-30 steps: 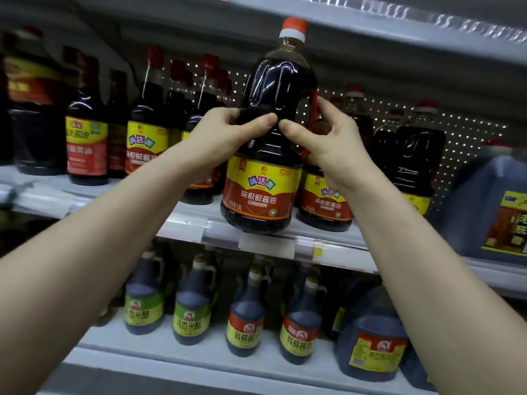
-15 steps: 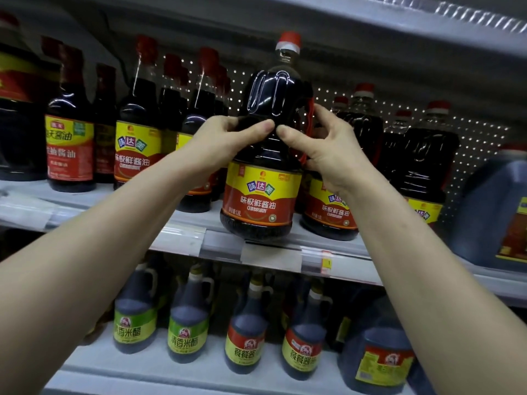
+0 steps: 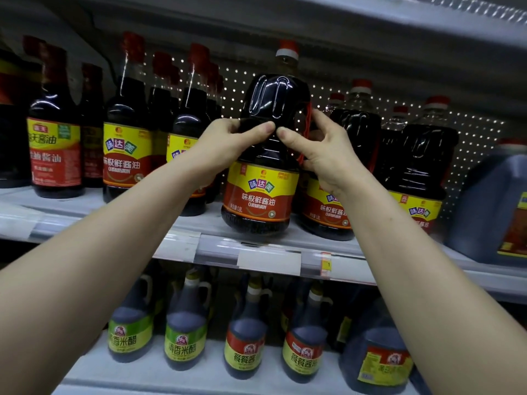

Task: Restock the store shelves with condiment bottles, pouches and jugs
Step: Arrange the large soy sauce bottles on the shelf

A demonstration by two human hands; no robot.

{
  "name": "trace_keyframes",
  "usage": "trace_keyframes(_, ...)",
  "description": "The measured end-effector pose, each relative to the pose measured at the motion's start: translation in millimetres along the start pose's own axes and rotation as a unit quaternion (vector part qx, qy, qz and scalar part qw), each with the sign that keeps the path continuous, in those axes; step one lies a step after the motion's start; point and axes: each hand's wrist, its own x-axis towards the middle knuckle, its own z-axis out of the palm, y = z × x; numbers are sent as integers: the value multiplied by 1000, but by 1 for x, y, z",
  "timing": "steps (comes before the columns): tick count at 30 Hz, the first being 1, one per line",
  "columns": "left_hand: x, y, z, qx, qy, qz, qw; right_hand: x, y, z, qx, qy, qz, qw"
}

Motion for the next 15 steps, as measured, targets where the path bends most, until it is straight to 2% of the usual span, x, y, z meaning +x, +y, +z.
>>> trace_keyframes(11,3,-11,10,-27,23,-49,998,3,9,4,-2,12,31,999)
trace_keyframes(15,-3,-9,11,-16,25,-66,997,-5,9,9,-28,41,14,999)
